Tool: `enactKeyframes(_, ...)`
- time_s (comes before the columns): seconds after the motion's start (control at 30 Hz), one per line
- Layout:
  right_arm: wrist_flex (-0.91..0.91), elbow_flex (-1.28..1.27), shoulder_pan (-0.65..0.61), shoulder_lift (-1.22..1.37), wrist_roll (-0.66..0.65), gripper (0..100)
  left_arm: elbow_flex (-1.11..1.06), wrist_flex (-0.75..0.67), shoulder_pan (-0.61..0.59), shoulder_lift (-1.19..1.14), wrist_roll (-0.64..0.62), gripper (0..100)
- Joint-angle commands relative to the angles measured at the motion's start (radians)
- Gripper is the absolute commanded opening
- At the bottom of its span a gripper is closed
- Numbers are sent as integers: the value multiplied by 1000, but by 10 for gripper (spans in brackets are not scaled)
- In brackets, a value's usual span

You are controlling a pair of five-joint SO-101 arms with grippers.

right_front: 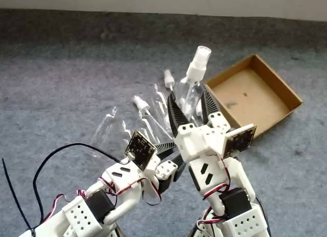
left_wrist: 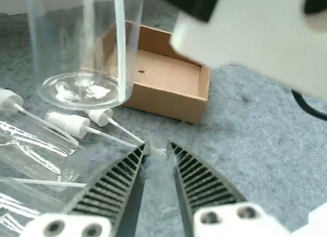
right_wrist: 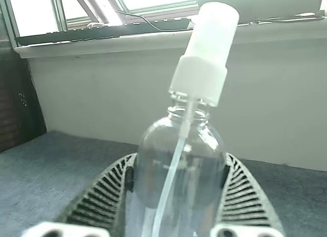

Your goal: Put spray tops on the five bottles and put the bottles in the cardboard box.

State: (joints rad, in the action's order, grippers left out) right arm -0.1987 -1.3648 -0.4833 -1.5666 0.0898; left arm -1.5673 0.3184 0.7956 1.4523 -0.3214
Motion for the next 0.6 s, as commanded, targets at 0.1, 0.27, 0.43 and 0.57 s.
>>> enactKeyframes(0.1,28,54,-102,1,3,127,-1,-175,-148,8,2,9)
enactKeyframes(0.27,27,53,-96,1,3,127,-16,-216,-202,8,2,9)
enactKeyframes(0.43,-2,53,-94,1,2,127,-16,-215,-206,8,2,9)
enactKeyframes(0.57,-136,64,-94,-1,0,127,-18,-215,-278,8,2,9)
